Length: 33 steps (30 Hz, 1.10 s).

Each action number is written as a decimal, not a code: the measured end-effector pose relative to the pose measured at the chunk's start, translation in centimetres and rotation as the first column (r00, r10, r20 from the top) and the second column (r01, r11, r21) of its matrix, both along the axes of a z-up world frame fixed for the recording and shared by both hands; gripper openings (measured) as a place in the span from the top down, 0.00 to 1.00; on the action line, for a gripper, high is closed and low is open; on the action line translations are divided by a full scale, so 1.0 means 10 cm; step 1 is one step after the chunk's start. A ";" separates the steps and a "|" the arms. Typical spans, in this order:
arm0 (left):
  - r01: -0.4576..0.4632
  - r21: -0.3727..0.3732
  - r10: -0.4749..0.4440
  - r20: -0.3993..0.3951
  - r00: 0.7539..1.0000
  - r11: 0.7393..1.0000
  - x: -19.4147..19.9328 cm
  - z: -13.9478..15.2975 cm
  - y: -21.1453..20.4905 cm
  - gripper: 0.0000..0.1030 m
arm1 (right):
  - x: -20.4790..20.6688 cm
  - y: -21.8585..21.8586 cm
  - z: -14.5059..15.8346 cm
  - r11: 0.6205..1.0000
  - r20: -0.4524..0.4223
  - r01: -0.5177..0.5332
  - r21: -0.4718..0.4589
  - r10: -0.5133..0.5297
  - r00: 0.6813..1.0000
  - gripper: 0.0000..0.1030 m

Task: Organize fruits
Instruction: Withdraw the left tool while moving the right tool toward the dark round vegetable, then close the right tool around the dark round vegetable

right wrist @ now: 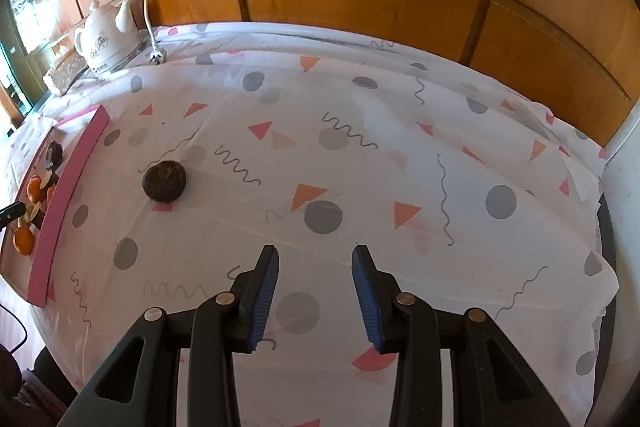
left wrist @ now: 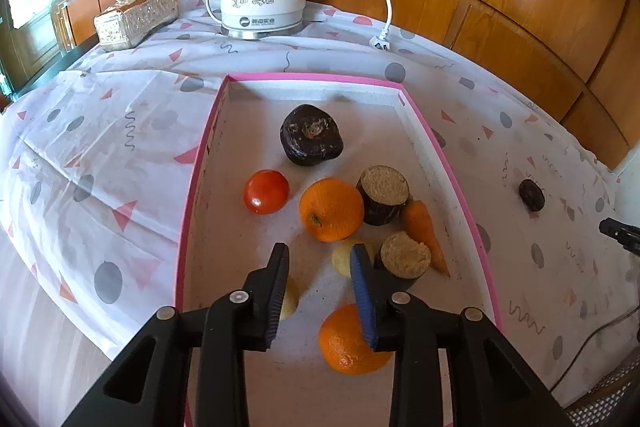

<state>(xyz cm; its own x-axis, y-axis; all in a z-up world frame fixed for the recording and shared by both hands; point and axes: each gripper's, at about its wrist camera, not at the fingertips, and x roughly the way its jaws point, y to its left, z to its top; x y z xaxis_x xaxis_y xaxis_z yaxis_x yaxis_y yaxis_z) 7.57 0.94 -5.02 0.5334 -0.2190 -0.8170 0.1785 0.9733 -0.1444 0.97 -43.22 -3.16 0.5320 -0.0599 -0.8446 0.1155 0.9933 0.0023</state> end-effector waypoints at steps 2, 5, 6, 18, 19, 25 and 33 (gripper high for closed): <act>-0.007 0.009 0.007 0.004 1.000 1.000 -0.01 0.00 0.00 0.65 | 0.01 0.02 -0.01 1.000 -0.006 -0.008 -0.003 0.008 1.000 0.63; -0.020 0.012 0.019 0.005 1.000 1.000 -0.03 0.01 0.01 0.64 | 0.02 0.06 -0.03 1.000 -0.015 -0.019 -0.007 0.019 1.000 0.63; -0.028 0.016 0.028 0.006 1.000 0.999 -0.04 0.02 0.01 0.61 | 0.02 0.07 -0.04 1.000 -0.018 -0.022 -0.007 0.022 1.000 0.63; -0.106 0.012 0.106 0.026 0.994 0.994 -0.15 0.13 0.17 0.45 | 0.19 0.38 -0.12 0.992 -0.075 -0.123 0.028 0.125 0.989 0.63; -0.110 0.007 0.110 0.024 0.994 0.994 -0.16 0.13 0.19 0.42 | 0.22 0.44 -0.12 0.990 -0.076 -0.135 0.029 0.137 0.988 0.63; -0.134 0.011 0.133 0.028 0.991 0.991 -0.18 0.15 0.26 0.41 | 0.43 0.67 -0.15 0.983 -0.070 -0.171 0.064 0.175 0.982 0.59; -0.145 0.028 0.144 0.044 0.989 0.989 -0.22 0.18 0.30 0.30 | 0.75 0.97 -0.25 0.978 -0.072 -0.186 0.095 0.193 0.979 0.55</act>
